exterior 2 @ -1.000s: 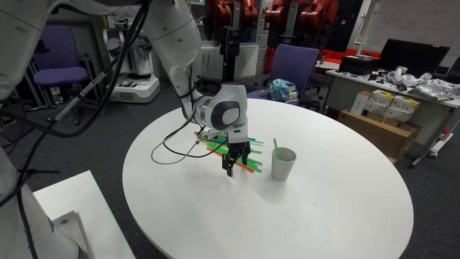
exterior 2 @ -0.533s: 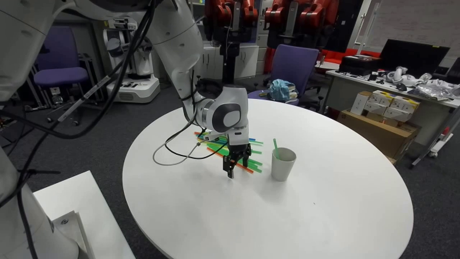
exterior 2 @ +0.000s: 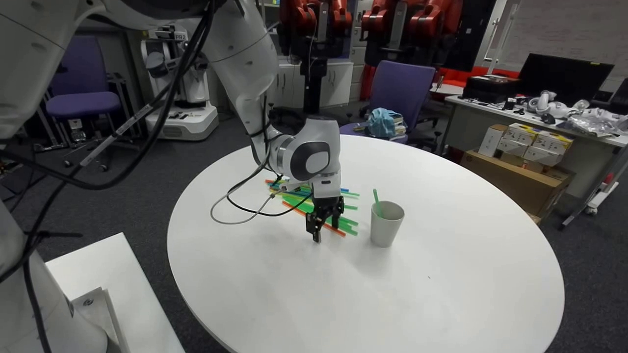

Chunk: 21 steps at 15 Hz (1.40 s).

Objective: Pick up the orange straw on the edge of the pile and place it in the mug

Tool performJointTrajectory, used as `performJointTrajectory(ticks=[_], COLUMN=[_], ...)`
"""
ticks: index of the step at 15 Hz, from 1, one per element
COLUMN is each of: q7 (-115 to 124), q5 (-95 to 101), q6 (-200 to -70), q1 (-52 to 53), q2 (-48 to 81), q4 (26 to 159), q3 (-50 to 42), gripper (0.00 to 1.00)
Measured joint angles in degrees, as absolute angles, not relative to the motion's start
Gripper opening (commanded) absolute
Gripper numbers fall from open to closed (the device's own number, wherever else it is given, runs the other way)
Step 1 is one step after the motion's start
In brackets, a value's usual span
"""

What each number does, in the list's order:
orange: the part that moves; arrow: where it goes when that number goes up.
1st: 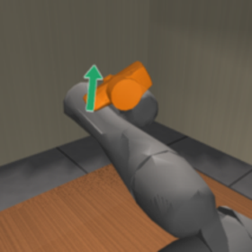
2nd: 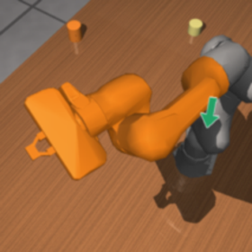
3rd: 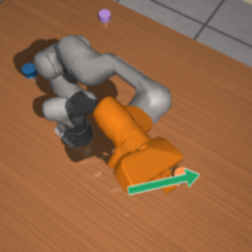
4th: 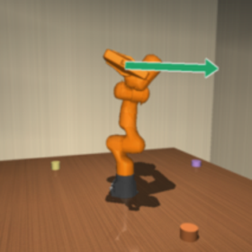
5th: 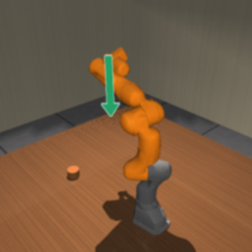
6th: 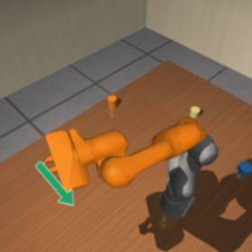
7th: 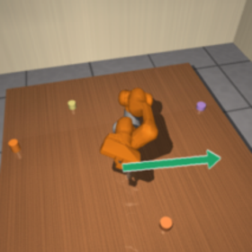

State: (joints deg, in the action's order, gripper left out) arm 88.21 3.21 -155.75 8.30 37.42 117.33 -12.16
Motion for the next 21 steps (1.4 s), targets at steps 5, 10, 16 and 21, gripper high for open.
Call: performJointTrajectory(ticks=[5, 10, 16, 21], q7=[88.2, 88.2, 89.7, 99.7], q5=[3.2, 3.2, 5.6, 19.1], q6=[-155.8, -155.7, -155.8, -155.7], q1=[8.2, 8.2, 12.4, 23.2], q2=[37.4, 37.2, 36.4, 31.0], q4=[116.1, 115.7, 115.7, 115.4], q3=[-12.2, -12.2, -16.7, -28.6], gripper=[0.2, 0.0, 0.0, 0.0])
